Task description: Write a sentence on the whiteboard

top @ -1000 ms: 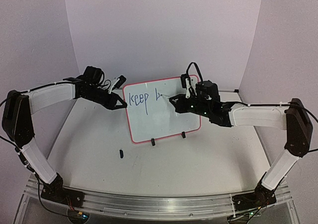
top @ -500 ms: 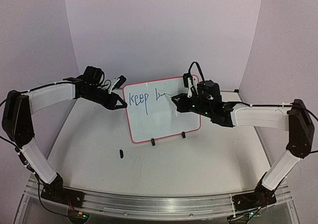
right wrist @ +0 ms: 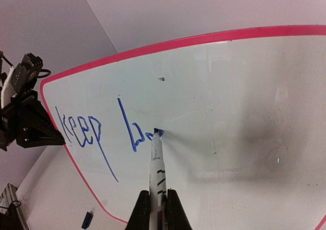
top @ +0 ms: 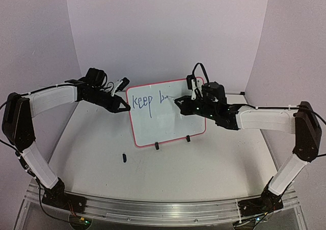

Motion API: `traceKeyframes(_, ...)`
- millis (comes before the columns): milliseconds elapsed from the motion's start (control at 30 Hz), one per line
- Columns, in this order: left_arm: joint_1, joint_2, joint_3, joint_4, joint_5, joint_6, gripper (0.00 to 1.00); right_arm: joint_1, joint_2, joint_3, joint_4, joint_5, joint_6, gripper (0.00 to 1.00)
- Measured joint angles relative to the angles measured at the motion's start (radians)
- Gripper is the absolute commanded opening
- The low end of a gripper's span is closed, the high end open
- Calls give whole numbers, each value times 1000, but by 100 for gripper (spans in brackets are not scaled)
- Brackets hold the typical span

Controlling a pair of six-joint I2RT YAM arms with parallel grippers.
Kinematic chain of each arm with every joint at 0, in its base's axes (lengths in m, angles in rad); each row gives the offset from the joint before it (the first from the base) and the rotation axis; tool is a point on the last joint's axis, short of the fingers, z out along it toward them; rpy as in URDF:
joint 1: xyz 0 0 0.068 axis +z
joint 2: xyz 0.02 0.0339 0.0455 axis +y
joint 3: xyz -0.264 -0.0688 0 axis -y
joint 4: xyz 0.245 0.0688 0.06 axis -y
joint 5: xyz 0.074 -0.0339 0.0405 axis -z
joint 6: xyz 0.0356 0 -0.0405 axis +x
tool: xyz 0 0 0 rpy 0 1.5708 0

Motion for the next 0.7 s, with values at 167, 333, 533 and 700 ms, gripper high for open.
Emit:
traceKeyframes(167, 0, 0, 0, 0, 0, 0, 0, 0, 8, 10, 4, -13, 0, 0)
traceKeyframes(333, 0, 0, 2, -2, -2, 0, 0, 0, 16, 13, 7, -24, 2, 0)
traceKeyframes(533, -1, 0, 2, -2, -2, 0, 0, 0, 18, 11, 8, -33, 11, 0)
traceKeyframes(700, -2, 0, 3, -2, -5, 0, 0, 0, 18, -12, 18, -40, 24, 0)
